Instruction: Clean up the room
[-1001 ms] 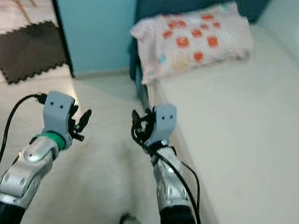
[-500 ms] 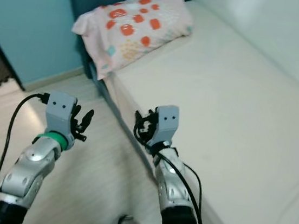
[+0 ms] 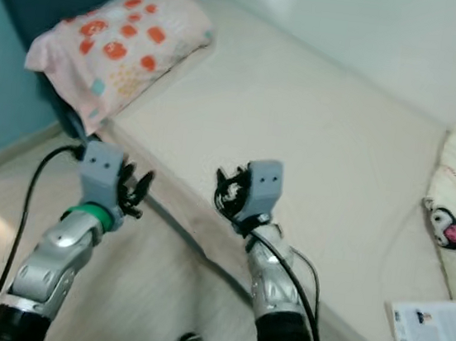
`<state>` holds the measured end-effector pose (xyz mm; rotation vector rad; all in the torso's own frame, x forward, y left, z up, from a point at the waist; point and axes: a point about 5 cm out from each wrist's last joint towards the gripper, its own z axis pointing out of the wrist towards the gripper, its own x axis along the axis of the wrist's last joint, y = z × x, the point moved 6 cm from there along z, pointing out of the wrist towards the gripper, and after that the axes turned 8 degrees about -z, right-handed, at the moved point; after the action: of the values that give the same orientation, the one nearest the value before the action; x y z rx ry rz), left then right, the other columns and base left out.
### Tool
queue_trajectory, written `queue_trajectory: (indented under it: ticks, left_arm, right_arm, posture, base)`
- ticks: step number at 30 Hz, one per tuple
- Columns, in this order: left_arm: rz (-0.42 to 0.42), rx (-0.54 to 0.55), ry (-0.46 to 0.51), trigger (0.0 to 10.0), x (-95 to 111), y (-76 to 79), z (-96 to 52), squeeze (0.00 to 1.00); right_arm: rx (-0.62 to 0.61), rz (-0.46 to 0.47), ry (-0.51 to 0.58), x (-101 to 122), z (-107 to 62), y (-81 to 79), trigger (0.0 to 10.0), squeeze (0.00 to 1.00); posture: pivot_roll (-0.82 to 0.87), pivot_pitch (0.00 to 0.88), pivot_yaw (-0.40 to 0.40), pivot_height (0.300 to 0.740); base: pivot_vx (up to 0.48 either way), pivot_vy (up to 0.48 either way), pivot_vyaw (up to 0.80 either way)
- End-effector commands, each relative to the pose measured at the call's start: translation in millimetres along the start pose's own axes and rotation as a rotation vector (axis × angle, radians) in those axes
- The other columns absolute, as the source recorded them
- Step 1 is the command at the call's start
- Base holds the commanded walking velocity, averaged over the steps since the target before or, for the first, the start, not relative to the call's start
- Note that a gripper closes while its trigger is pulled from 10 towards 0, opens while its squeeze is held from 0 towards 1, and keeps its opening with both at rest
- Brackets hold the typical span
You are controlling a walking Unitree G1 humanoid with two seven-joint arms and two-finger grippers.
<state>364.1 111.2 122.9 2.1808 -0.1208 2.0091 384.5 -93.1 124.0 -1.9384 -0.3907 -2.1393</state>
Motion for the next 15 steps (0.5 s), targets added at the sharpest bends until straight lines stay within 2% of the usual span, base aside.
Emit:
queue_trajectory:
  ticks: [1, 4, 6, 15]
  left_arm:
    - [-0.007, 0.007, -0.03, 10.0, -9.9, -1.3, -1.6, 0.0]
    - [-0.009, 0.009, -0.03, 10.0, -10.2, -1.1, -1.7, 0.0]
    - [-0.011, 0.009, -0.03, 10.0, -10.4, -1.0, -2.0, 0.0]
    - [-0.015, 0.011, -0.029, 10.0, -10.9, -0.6, -3.1, 0.0]
  right_arm:
    - [0.004, 0.005, -0.024, -8.1, -2.2, -3.2, 10.0, 0.0]
    - [0.007, -0.017, -0.023, -7.4, -1.8, -3.2, 10.0, 0.0]
    - [0.015, -0.036, -0.023, -7.6, -1.6, -4.6, 10.0, 0.0]
    - [0.02, -0.023, -0.017, -6.5, -1.0, -6.2, 10.0, 0.0]
  posture:
    - [-0.04, 0.084, 0.034, 0.74]
    - [-0.04, 0.081, 0.032, 0.74]
    - [-0.04, 0.08, 0.031, 0.74]
    - [-0.04, 0.082, 0.03, 0.74]
  base:
    - [0.0, 0.0, -0.8]
    - [0.0, 0.0, 0.0]
    - [-0.334, 0.0, 0.0]
    - [-0.465, 0.0, 0.0]
